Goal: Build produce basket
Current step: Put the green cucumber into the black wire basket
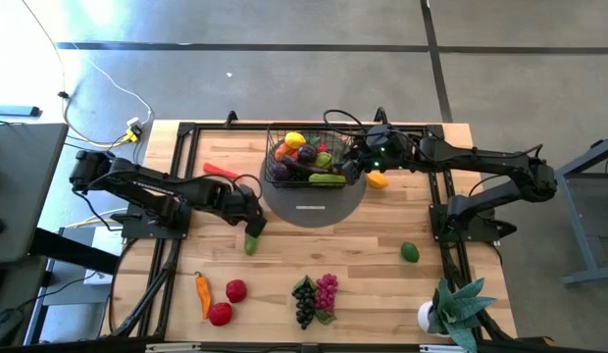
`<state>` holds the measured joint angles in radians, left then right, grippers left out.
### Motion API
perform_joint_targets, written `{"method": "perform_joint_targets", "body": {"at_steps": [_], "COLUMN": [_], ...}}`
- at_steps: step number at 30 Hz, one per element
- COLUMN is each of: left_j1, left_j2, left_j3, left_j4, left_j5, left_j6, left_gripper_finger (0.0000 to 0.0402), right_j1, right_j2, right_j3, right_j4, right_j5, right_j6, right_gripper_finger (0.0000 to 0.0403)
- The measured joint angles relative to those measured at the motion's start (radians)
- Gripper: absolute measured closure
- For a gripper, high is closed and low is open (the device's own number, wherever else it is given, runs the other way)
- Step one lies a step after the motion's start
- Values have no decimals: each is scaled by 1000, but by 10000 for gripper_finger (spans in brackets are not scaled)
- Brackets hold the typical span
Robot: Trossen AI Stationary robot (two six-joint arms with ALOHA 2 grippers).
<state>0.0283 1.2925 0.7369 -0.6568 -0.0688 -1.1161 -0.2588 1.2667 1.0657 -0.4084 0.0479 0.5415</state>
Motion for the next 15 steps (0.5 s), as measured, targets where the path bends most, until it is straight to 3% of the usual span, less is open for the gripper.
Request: {"method": "perform_joint_targets", "body": {"at_steps": [15], "left_j1": [-12], "left_j2": [150], "left_j3": [-21], "left_j4": [69], "left_j5": [-48], "left_j6": [-59], "left_gripper_finger": [3], "right_j1": [0], "right_j2": [0], "right_j3": [0], "right_j4": [-20], "right_j5": [0], "right_j6": [-3], "right_gripper_finger": [169]}}
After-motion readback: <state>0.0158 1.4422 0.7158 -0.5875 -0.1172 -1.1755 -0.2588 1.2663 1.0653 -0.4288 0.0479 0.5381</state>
